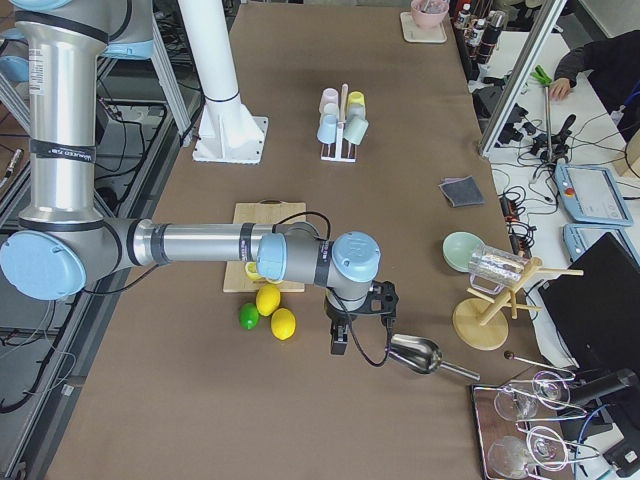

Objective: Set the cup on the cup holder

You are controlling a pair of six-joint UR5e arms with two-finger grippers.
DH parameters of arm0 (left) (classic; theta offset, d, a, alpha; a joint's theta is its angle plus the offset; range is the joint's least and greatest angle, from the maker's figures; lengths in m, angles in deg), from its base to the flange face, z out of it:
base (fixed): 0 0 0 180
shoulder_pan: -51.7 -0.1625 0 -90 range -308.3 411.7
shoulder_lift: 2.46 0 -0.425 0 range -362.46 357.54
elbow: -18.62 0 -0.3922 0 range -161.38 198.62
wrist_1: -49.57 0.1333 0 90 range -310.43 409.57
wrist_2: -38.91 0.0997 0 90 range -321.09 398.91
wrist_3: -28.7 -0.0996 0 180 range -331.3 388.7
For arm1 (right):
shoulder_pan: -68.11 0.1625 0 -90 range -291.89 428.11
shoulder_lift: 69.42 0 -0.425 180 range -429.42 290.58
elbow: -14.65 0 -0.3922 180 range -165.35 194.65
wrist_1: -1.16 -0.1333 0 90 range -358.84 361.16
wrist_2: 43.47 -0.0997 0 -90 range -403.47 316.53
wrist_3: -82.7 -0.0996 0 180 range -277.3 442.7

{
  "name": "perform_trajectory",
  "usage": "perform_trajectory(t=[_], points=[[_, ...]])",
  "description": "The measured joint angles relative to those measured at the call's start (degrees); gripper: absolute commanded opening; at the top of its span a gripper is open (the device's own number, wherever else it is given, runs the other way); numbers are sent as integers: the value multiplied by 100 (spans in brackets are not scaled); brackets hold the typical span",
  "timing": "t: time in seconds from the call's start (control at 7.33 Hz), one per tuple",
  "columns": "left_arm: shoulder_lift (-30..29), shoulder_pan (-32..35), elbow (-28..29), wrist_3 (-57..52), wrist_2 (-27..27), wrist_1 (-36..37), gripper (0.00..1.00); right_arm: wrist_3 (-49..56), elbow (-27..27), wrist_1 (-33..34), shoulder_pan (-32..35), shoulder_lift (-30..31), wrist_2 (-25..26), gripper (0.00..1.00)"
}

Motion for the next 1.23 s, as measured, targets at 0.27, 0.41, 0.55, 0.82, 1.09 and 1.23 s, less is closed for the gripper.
perform_trajectory(t=[0.27,0.41,0.55,0.82,1.09,1.23], points=[[-34,-77,-14,333,0,-210,98,-1,-12,-1,0,6,5,100],[-35,-126,-23,534,0,-390,98,-1,-14,-1,0,6,8,100],[-28,-150,-26,627,0,-497,98,-1,-22,-1,0,7,8,100],[-46,-250,-88,678,-4,-559,98,0,-36,-6,0,4,9,100],[-57,-462,-255,702,-7,-564,98,6,-43,-9,0,3,9,100],[-59,-506,-295,763,-26,-567,98,7,-46,-9,0,3,9,100]])
